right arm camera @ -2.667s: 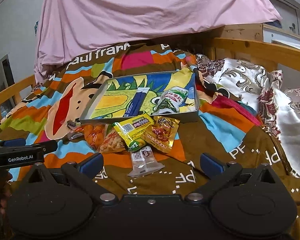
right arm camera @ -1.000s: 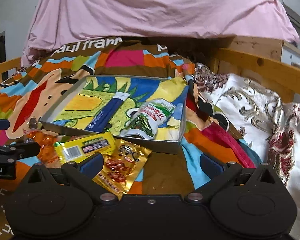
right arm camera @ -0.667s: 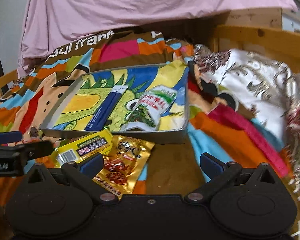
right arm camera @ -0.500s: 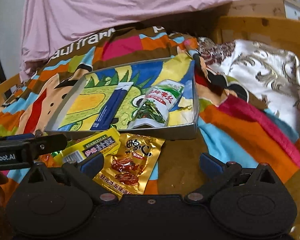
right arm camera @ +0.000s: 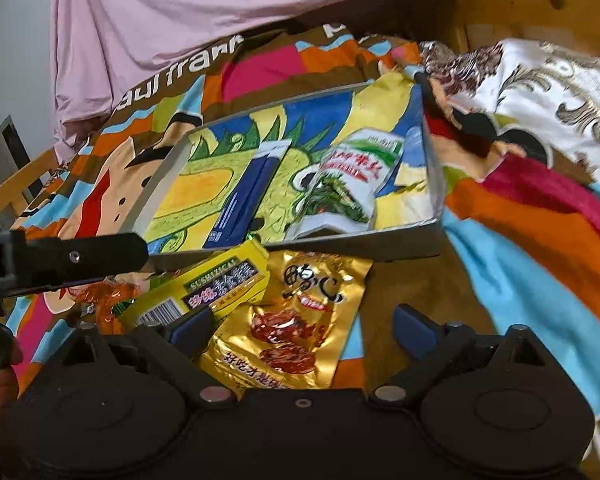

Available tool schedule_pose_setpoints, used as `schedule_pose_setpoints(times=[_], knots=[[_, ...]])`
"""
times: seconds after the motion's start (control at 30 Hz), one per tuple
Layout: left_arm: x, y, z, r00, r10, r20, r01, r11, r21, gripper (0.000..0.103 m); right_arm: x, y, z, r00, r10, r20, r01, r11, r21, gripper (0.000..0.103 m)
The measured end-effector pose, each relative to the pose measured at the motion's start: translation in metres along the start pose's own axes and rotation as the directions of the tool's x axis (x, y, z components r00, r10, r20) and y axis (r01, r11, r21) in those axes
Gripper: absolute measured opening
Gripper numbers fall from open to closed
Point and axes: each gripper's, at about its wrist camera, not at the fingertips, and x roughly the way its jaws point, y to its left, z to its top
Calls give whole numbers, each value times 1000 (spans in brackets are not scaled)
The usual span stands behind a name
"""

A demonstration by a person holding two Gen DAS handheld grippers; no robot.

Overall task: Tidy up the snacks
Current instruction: 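Grasp the gold foil bag with the right tool while the left tool grasps the yellow-green packet, then lift the gold bag with the right tool while the left tool lifts the yellow-green packet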

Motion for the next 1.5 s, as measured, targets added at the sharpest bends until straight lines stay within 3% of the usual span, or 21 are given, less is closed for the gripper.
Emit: schedule_pose_setpoints(times=[0.17,0.4,0.6,0.7,0.87,1.07,1.23,1.4,1.5], knots=[[4,-1,1,999,-42,-24,42,999,-1,94,-1,0,2,1000,-7,-25,8,1000,10,82],[13,-6,-2,992,-106,-75,107,994,10,62,-13,-1,7,998,-1,-67,2,1000,7,66],[18,-13,-6,985,-130,-116,136,990,43,45,-44,-24,8,998,30,-62,-24,995,99,53],[17,-16,-9,982,-147,-116,153,988,40,44,-51,-39,8,997,13,-74,-2,990,142,44],[19,-26,-11,978,-170,-124,179,982,64,44,-45,-44,7,996,3,-94,11,989,150,44],[31,-30,-13,979,-156,-129,163,986,47,41,-29,-39,5,994,-25,-105,39,991,130,45],[46,-33,-14,977,-134,-166,140,990,22,41,-16,-47,5,997,-22,-72,36,978,206,46],[53,-38,-15,978,-118,-171,124,992,25,40,-11,-42,4,997,-48,-55,57,983,172,43],[53,-40,-16,982,-87,-170,95,995,39,29,-14,-36,5,996,-66,-53,73,989,126,38]])
